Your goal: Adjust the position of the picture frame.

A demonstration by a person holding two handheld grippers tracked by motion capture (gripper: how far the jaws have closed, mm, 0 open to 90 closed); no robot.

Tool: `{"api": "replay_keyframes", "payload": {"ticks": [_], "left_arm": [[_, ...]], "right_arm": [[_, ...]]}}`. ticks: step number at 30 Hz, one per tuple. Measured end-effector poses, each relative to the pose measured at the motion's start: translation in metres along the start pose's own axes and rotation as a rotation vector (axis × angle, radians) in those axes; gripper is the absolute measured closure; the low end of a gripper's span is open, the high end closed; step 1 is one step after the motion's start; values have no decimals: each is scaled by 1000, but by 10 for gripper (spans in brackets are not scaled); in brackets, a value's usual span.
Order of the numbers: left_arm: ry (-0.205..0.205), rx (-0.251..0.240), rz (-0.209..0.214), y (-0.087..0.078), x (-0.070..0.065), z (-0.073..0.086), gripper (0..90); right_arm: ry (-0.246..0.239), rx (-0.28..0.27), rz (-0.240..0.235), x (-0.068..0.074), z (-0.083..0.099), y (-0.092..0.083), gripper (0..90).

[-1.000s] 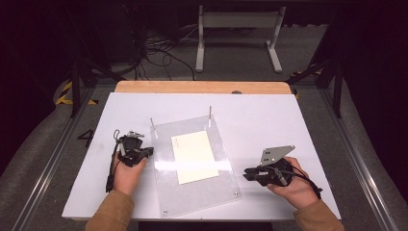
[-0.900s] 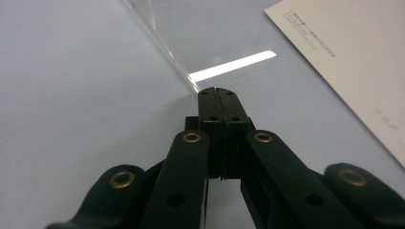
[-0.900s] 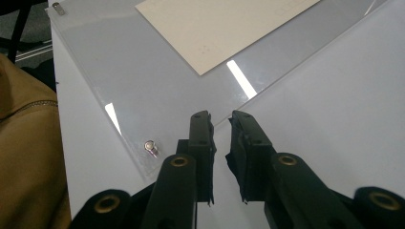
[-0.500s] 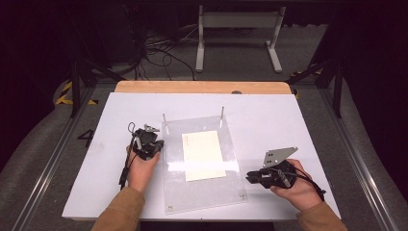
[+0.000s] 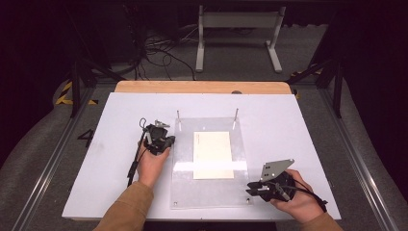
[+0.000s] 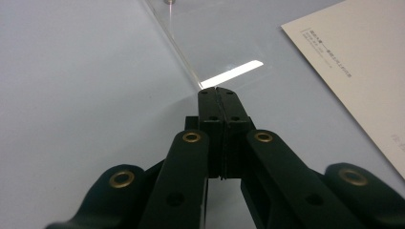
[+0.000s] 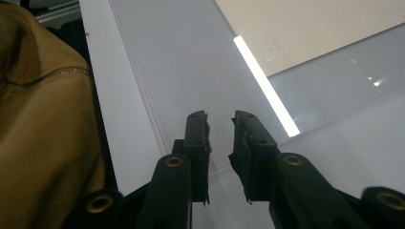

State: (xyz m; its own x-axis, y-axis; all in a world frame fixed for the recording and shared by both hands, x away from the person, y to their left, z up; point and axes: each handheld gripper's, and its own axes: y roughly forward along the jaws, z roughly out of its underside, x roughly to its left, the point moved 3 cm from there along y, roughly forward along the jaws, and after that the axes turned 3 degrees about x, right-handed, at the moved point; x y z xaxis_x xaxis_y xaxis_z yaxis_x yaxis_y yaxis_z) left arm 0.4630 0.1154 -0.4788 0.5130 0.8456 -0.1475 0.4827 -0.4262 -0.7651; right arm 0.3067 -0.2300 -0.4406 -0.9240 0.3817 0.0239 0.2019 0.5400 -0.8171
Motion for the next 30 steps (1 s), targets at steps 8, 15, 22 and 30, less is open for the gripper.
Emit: {"api": "replay_keyframes", "payload": {"ticks": [8, 15, 22, 30], "left_arm": [[49, -13, 30, -23, -3, 9, 618], [59, -78, 81, -49, -8, 14, 567], [91, -89, 85, -57, -8, 19, 561], [106, -79, 98, -62, -9, 28, 559]], "right_arm": [[-59, 67, -13, 12, 1, 14, 724], [-104, 77, -27, 15, 3, 19, 817], [-124, 76, -20, 15, 6, 17, 833], [-161, 113, -74, 24, 7, 14, 834]]}}
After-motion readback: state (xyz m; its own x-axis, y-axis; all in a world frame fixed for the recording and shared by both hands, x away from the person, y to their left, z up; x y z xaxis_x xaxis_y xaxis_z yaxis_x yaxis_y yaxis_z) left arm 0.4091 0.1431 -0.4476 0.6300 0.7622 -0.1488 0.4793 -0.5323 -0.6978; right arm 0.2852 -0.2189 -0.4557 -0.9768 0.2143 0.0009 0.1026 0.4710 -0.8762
